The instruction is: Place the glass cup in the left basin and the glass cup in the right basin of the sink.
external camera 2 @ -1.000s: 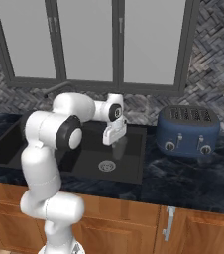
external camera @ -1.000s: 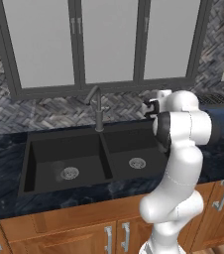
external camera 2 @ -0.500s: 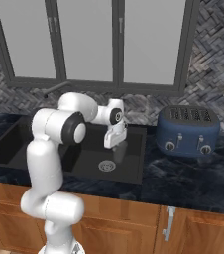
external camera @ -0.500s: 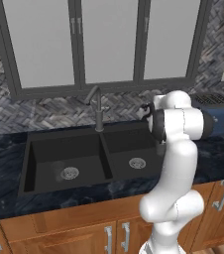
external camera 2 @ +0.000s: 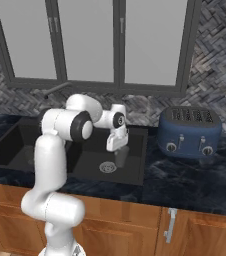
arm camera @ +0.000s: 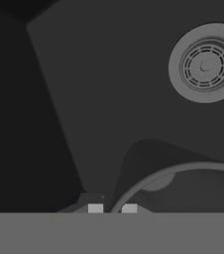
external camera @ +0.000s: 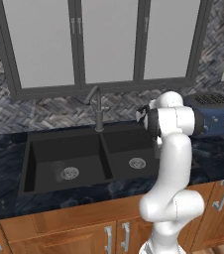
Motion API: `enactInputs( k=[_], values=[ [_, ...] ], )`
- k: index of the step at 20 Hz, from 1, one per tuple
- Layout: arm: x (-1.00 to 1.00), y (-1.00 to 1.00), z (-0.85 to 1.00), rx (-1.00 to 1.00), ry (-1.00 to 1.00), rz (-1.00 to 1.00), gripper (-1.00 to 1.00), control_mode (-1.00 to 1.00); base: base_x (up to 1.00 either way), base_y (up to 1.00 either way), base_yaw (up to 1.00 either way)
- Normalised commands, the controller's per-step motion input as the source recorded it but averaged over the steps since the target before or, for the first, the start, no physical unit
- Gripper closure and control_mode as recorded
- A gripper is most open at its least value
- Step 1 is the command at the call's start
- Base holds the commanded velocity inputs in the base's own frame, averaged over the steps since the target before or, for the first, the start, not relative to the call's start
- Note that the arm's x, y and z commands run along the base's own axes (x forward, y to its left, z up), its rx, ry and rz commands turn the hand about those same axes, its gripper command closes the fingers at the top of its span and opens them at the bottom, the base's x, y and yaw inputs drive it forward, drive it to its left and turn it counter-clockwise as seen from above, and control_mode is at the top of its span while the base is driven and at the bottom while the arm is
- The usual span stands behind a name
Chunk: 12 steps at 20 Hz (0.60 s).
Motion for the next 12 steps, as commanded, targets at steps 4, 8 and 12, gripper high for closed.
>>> enactInputs(
  k=[4,8,12],
  values=[
    [0.0,0.06,-0.33,-0.09,-0.13,-0.02,1.0,-1.0,0.0,0.0,0.0],
    [0.05,0.01,-0.41,-0.09,-0.1,-0.08,1.0,-1.0,0.0,0.0,0.0],
    [0.04,0.0,-0.44,-0.06,-0.07,-0.09,1.0,-1.0,0.0,0.0,0.0]
  ],
)
